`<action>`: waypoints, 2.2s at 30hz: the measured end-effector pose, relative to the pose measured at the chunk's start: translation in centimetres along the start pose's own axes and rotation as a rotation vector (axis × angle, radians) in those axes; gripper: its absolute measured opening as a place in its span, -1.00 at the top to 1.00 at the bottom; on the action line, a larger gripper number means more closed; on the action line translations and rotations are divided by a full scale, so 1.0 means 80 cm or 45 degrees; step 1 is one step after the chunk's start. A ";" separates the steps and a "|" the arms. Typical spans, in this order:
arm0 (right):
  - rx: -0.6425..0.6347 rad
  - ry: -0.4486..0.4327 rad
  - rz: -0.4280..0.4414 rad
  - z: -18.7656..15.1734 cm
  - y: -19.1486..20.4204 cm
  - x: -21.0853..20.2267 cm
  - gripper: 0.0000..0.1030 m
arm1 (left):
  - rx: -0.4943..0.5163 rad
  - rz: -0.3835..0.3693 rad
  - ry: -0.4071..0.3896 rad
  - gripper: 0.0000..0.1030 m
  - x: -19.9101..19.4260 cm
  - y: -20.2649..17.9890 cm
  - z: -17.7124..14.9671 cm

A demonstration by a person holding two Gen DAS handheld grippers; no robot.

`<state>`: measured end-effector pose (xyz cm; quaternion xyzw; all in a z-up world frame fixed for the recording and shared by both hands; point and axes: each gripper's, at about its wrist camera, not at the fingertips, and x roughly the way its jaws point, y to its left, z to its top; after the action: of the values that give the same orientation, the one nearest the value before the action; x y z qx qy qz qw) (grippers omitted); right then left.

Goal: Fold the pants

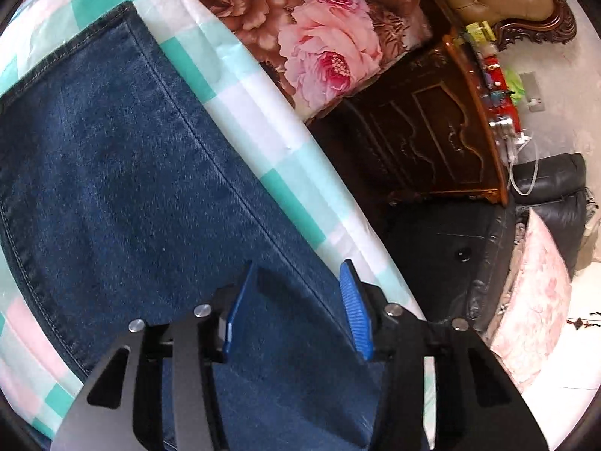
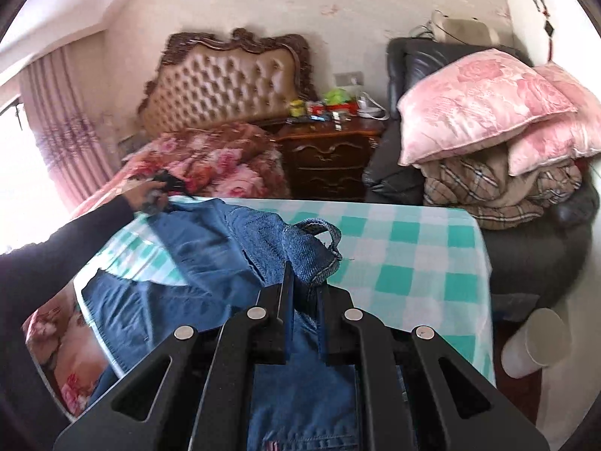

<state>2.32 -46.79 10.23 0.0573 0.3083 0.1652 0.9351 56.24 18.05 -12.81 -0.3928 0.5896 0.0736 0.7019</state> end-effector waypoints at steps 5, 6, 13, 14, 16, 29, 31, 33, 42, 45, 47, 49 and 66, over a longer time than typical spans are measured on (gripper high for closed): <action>-0.070 -0.027 0.065 -0.020 0.015 -0.024 0.78 | 0.067 0.079 0.027 0.43 0.004 -0.009 0.003; -0.063 -0.030 0.053 -0.024 0.015 -0.029 0.78 | 0.073 0.096 0.024 0.71 0.003 -0.008 0.002; 0.131 -0.059 -0.026 -0.033 -0.041 -0.042 0.78 | 0.037 -0.194 -0.106 0.94 -0.132 0.082 -0.073; 0.163 -0.058 -0.044 -0.037 -0.054 -0.043 0.79 | 0.028 -0.264 -0.141 0.94 -0.168 0.114 -0.103; 0.259 -0.034 -0.052 -0.055 -0.079 -0.047 0.82 | 0.017 -0.357 -0.198 0.94 -0.216 0.171 -0.160; 0.947 0.241 -0.190 -0.249 -0.124 -0.026 0.48 | -0.118 -0.482 -0.229 0.95 -0.211 0.454 -0.427; 1.054 0.203 -0.170 -0.259 -0.120 -0.031 0.39 | -0.097 -0.490 -0.230 0.95 -0.209 0.445 -0.423; 1.102 0.152 -0.144 -0.259 -0.112 -0.035 0.34 | -0.072 -0.496 -0.231 0.95 -0.209 0.439 -0.419; 1.184 0.088 -0.111 -0.250 -0.096 -0.025 -0.17 | -0.071 -0.522 -0.225 0.94 -0.201 0.438 -0.415; 1.191 0.150 -0.169 -0.253 -0.100 0.001 -0.17 | -0.085 -0.532 -0.217 0.94 -0.197 0.446 -0.415; 1.174 0.161 -0.219 -0.250 -0.099 0.014 -0.06 | -0.075 -0.530 -0.221 0.94 -0.197 0.446 -0.415; 1.133 0.203 -0.272 -0.242 -0.095 0.027 0.76 | -0.064 -0.533 -0.218 0.94 -0.197 0.444 -0.413; 1.014 0.200 -0.392 -0.219 -0.066 -0.020 0.88 | -0.066 -0.546 -0.276 0.96 -0.240 0.469 -0.470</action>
<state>-7.83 -52.20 -4.05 0.3542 0.4230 -0.1042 0.8275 0.37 26.48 -13.12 -0.5167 0.4119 -0.0202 0.7503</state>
